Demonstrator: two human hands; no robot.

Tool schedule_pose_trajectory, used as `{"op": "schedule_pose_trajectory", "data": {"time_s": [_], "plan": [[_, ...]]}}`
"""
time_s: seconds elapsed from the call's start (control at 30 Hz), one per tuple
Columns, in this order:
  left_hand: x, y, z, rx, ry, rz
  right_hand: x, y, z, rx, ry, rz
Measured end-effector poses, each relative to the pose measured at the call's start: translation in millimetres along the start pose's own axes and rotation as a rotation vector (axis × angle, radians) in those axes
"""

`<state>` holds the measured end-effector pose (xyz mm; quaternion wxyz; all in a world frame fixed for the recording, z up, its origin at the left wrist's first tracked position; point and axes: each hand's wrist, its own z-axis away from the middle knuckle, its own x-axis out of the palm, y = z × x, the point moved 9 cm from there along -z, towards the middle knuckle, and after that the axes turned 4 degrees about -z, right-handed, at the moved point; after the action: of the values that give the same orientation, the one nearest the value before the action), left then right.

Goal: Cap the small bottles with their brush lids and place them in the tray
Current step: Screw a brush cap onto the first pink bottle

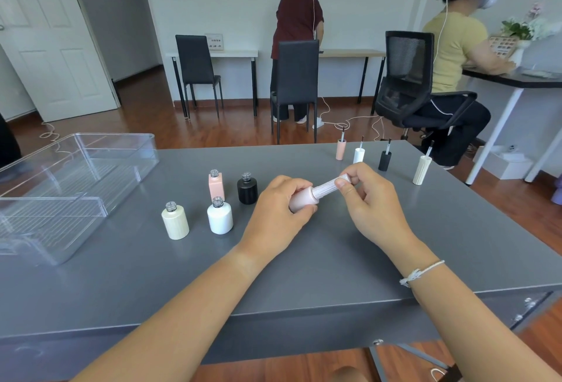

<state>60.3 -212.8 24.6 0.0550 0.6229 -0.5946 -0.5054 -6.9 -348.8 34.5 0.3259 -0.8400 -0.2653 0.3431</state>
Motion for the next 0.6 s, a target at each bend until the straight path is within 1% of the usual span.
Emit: {"op": "schedule_pose_trajectory", "data": {"time_s": [0.13, 0.23, 0.4, 0.47, 0.6], "plan": [[1.8, -1.9, 0.7, -0.037, -0.025, 0.004, 2.8, -1.3, -6.9, 0.032, 0.005, -0.091], [3.2, -9.0, 2.5, -0.088, -0.042, -0.12, -1.8, -6.6, -21.1, 0.049, 0.01, -0.117], [9.0, -15.7, 4.3, -0.092, -0.086, -0.388, 4.7, -9.3, -68.2, 0.056, -0.076, -0.034], [10.8, -18.0, 5.1, -0.097, -0.104, -0.428, 11.8, -5.5, -88.1, 0.06, -0.09, 0.011], [10.3, -19.9, 4.9, -0.101, -0.108, -0.424, 25.1, 3.3, -119.6, 0.075, -0.079, 0.08]]}}
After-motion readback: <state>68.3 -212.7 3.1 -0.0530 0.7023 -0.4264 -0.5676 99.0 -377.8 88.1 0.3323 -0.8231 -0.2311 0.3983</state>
